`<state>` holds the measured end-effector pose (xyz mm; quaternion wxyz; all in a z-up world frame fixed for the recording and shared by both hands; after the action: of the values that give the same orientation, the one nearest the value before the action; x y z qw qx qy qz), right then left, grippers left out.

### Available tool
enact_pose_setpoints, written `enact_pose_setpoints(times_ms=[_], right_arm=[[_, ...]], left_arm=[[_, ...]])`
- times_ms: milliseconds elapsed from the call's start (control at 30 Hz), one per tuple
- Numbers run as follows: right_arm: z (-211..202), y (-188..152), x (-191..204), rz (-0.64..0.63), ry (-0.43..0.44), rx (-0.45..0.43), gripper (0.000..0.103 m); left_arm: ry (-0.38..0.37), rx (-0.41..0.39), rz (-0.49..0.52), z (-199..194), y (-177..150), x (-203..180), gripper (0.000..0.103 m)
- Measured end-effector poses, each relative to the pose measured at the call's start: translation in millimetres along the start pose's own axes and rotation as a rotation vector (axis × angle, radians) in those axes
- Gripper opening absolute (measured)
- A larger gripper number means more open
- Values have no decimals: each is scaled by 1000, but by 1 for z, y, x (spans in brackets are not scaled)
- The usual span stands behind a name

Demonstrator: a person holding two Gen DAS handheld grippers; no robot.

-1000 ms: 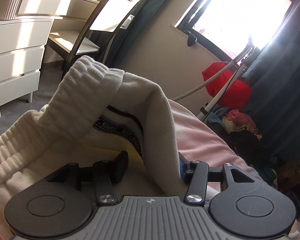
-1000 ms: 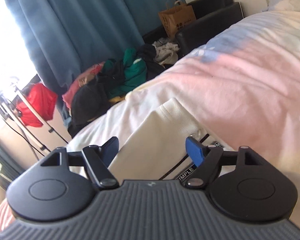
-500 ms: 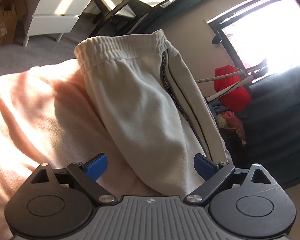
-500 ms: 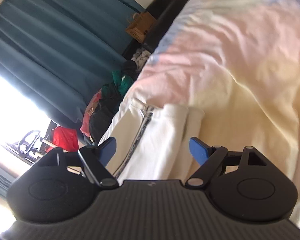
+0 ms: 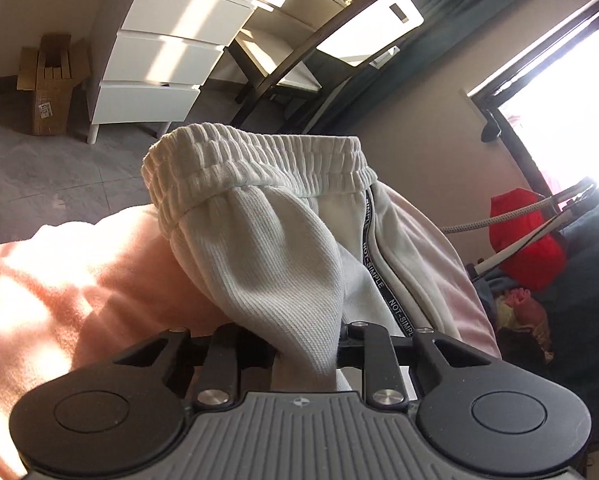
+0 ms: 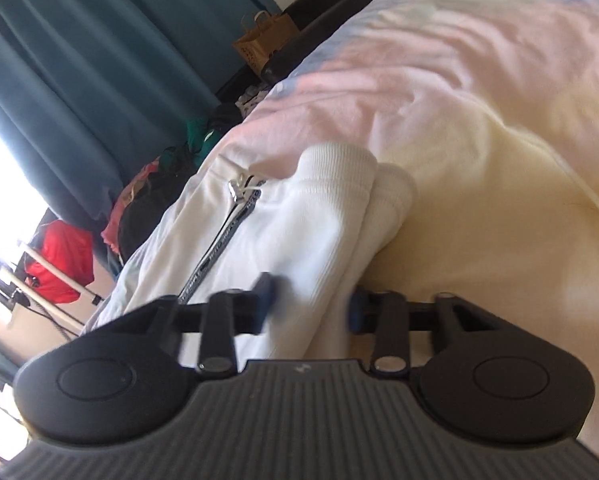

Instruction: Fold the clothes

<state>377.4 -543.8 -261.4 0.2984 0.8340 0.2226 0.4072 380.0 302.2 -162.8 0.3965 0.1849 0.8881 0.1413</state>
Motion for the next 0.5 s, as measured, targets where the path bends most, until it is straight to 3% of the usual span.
enact_pose_setpoints(times_ms=[133,300,500], right_arm=[[-28,21,13,5,29,-67,10],[-80,34,12,66,69,-89,10],[-153,8,-34,129,35,-77,9]], left_arm=[[-45,-22,57,-14,16,-22,17],[-106,4,38,-49,23,-20,16],[-127,37,62,-122,47,35,16]])
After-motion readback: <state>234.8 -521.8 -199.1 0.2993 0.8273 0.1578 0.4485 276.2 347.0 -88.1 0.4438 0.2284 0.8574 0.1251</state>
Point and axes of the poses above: each gripper's, at about its wrist camera, not at the fingertips, and z roughly the way its jaws point, x to its left, y to its top, the point moved 8 cm from there along z, roughly the way its jaws point, and after that the axes turned 8 degrees about -z, right-handed, at the moved point
